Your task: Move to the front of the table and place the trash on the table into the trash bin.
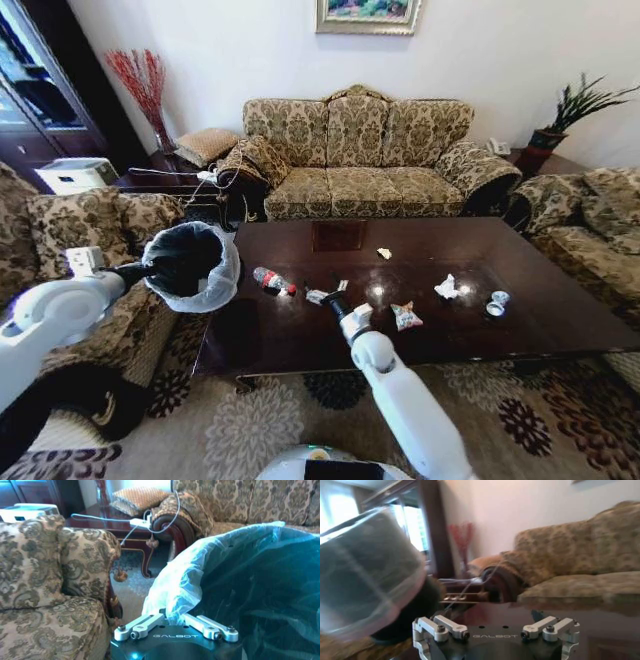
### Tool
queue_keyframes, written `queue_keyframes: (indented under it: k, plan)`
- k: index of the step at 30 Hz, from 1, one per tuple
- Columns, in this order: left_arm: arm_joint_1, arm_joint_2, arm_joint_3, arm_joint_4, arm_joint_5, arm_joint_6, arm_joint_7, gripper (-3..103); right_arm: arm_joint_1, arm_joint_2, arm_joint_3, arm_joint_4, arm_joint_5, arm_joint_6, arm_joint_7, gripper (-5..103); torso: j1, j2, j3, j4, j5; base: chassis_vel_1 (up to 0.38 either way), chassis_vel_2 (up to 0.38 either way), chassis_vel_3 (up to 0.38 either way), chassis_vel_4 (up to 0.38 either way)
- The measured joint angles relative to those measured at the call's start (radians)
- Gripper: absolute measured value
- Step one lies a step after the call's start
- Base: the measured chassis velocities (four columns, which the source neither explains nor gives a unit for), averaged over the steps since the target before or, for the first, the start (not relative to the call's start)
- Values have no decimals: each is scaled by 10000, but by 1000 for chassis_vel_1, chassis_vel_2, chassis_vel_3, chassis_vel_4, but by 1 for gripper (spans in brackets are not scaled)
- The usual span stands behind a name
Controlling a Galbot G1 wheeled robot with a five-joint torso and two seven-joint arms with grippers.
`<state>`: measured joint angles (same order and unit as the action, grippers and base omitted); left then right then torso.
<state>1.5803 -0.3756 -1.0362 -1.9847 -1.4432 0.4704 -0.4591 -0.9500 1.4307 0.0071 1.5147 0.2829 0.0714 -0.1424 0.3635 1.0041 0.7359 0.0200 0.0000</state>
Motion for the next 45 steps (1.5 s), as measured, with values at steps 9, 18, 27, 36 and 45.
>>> queue_keyframes:
  k: [9, 18, 27, 36, 45]
  plan:
    - [421, 218, -691, -356, -205, 83, -170, 0, 1580, 1491, 137, -3348, -2058, 1017, -534, 100, -20, 3, -8, 7, 0, -24, 26, 22, -26]
    - [280, 464, -630, -685, -545, 130, -500, 0, 2629, 1829, 971, -6314, -3056, 1572, -1052, 100, -6, 1, -2, 1, 0, 0, 0, 0, 0]
    - [348, 432, -793, -807, -685, 143, -625, 0, 2757, 1805, 760, -6535, -2195, 1681, -1503, 100, -12, 2, -4, 4, 0, 0, 0, 0, 0]
    - [278, 402, -781, -825, -727, 141, -625, 0, 2967, 1788, 558, -6269, -2012, 1705, -1734, 100, -10, 1, -3, 1, 0, 0, 0, 0, 0]
    - [176, 314, -596, -779, -638, 98, -572, 0, 2760, 1780, 303, -4935, -1765, 1605, -1753, 100, -11, 2, -3, 4, -1, 0, 0, 0, 0]
